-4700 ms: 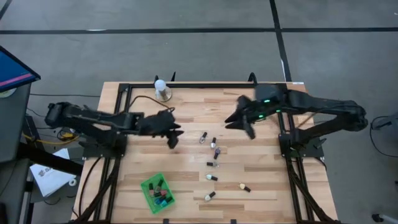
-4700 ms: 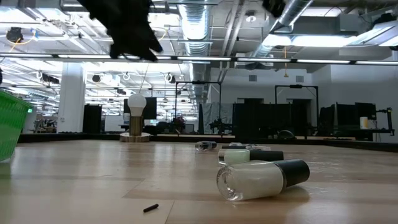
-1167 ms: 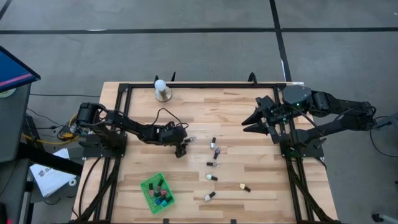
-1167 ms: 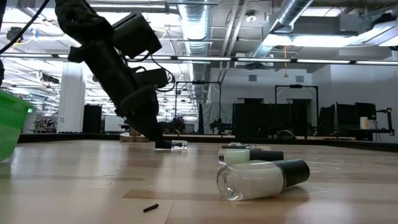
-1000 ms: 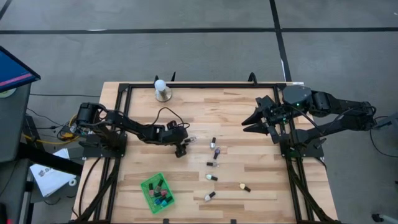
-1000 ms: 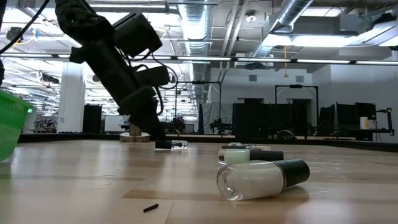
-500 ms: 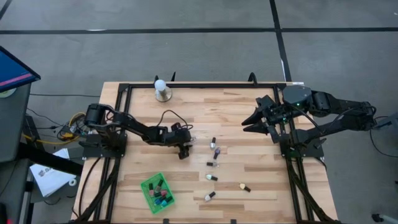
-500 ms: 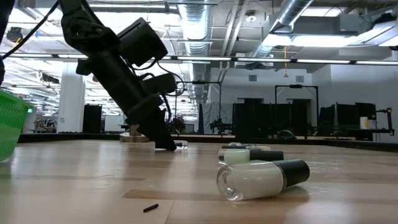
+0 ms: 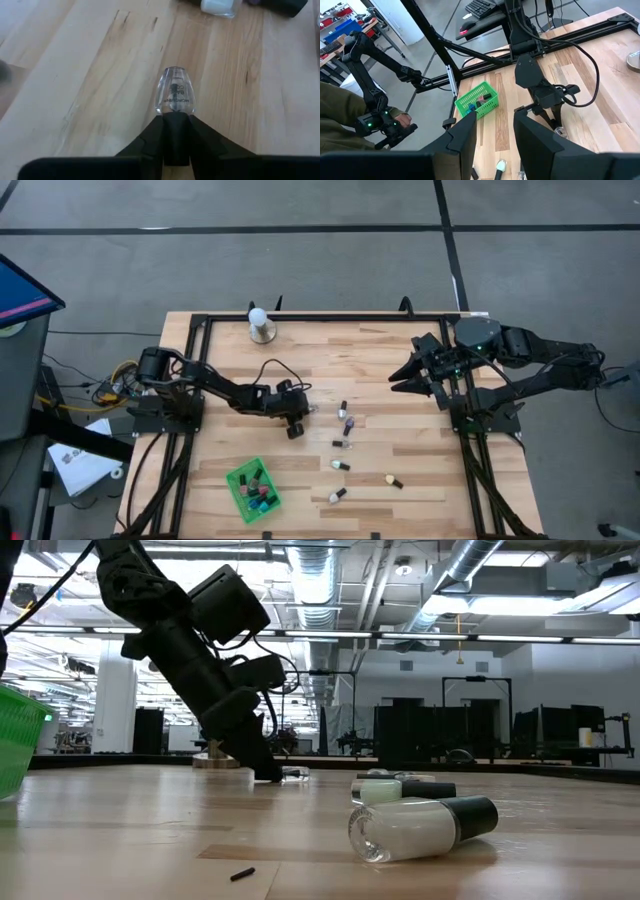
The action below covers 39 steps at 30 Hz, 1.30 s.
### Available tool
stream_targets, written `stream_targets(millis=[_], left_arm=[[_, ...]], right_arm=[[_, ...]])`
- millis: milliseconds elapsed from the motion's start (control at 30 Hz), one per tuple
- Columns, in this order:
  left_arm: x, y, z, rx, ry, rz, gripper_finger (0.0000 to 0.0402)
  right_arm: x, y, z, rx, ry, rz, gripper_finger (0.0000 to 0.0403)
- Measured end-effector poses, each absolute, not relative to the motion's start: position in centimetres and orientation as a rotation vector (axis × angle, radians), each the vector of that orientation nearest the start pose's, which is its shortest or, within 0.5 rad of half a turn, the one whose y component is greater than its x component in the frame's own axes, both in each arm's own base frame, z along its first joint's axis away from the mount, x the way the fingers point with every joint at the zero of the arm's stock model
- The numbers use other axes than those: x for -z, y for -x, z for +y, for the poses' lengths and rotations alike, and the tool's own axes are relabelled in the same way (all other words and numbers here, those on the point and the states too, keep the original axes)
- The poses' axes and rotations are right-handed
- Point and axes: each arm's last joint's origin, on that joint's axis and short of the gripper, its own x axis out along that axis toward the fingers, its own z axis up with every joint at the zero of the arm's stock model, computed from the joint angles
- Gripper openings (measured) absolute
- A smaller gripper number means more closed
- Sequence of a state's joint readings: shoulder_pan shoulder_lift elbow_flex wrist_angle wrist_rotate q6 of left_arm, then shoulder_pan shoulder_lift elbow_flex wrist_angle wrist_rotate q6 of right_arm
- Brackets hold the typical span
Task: Pick & Place Nail Polish
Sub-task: Put the transparent nail polish bottle into the green basket
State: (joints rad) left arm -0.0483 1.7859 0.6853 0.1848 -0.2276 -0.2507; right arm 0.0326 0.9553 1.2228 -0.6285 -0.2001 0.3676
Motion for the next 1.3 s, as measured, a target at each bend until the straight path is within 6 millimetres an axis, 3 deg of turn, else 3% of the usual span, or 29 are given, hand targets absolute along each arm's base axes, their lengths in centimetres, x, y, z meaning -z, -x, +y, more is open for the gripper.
stream_targets(millis=[267,433,700,833,967,1067,1200,1300], left_arm=[[-11.3,-29.3,-0.7,-0.291,0.149,0.851,0.0053],[-15.8,-28.5,-0.9,-0.277,0.209,0.721,0.0053],[-22.0,-24.0,-2.3,-0.198,0.285,0.652,0.0053],[-24.2,-22.1,-3.3,-0.137,0.303,0.587,0.0053],[-25.7,-20.7,-4.4,-0.072,0.325,0.525,0.0053],[-26.4,-19.8,-5.3,-0.017,0.349,0.499,0.0053],[-27.0,-18.6,-6.8,0.07,0.362,0.493,0.0053],[-27.0,-17.9,-7.9,0.119,0.38,0.521,0.0053]], right_arm=[[-40.8,-17.8,1.1,-0.162,-0.384,0.398,0.0122],[-40.8,-17.8,1.1,-0.154,-0.365,0.393,0.0122],[-41.6,-17.9,1.1,-0.178,-0.233,0.293,0.0121],[-43.0,-15.1,0.8,-0.185,-0.145,0.194,0.0104],[-43.9,-11.1,0.2,-0.151,-0.048,0.096,0.0081],[-43.9,-9.0,0.0,-0.121,0.003,0.012,0.0064],[-42.4,-6.5,-0.1,-0.078,-0.007,-0.084,0.0042],[-40.1,-5.6,-0.2,-0.024,-0.045,-0.113,0.0023]])
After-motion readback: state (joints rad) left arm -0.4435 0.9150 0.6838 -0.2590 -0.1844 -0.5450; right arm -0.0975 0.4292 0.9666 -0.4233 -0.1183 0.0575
